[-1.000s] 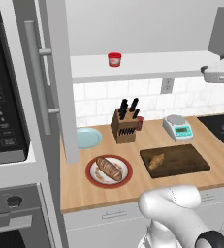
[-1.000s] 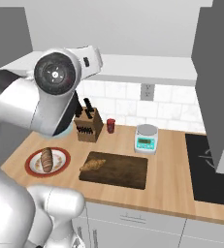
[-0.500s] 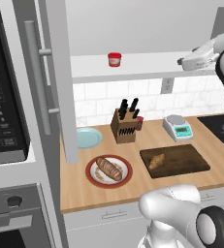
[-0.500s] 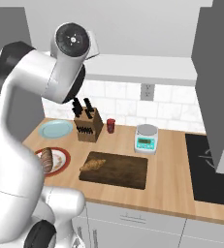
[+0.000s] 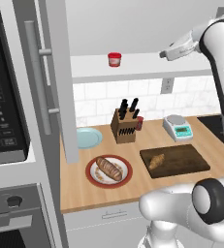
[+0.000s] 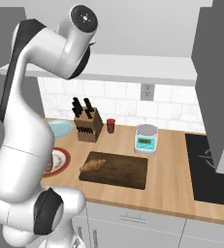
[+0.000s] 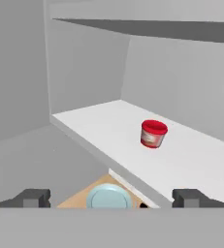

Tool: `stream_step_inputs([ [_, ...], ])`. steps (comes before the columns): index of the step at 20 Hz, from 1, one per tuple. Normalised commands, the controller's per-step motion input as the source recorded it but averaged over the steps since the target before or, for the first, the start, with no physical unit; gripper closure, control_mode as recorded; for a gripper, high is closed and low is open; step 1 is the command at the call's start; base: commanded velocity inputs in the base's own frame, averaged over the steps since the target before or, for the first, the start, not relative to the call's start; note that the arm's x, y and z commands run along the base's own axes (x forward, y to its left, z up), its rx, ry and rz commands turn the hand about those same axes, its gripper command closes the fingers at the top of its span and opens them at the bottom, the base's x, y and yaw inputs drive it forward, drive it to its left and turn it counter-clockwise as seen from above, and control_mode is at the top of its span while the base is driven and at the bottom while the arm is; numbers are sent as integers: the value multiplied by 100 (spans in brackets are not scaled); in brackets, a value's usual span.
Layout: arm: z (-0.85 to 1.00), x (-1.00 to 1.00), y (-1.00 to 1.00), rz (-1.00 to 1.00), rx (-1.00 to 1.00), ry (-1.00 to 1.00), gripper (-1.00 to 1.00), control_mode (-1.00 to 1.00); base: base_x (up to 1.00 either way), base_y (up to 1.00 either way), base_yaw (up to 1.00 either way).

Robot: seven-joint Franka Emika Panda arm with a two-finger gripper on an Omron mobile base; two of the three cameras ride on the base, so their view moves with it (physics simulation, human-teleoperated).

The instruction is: From the different types of pastries on the counter, select a croissant and place it on the cutting board. Then retrieve a jar of jam from the cabinet and place it alongside the croissant on the cutting board.

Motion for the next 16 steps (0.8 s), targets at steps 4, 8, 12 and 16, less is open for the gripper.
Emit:
stream_step_inputs([
  [4, -28, 49, 29, 1, 1, 0, -100, -100, 0, 0, 0],
  [8, -38, 35, 9, 3, 6, 0, -100, -100, 0, 0, 0],
  [12, -18, 32, 4, 3, 8, 0, -100, -100, 0, 0, 0],
  [16, 0, 39, 8, 3, 3, 0, -100, -100, 0, 0, 0],
])
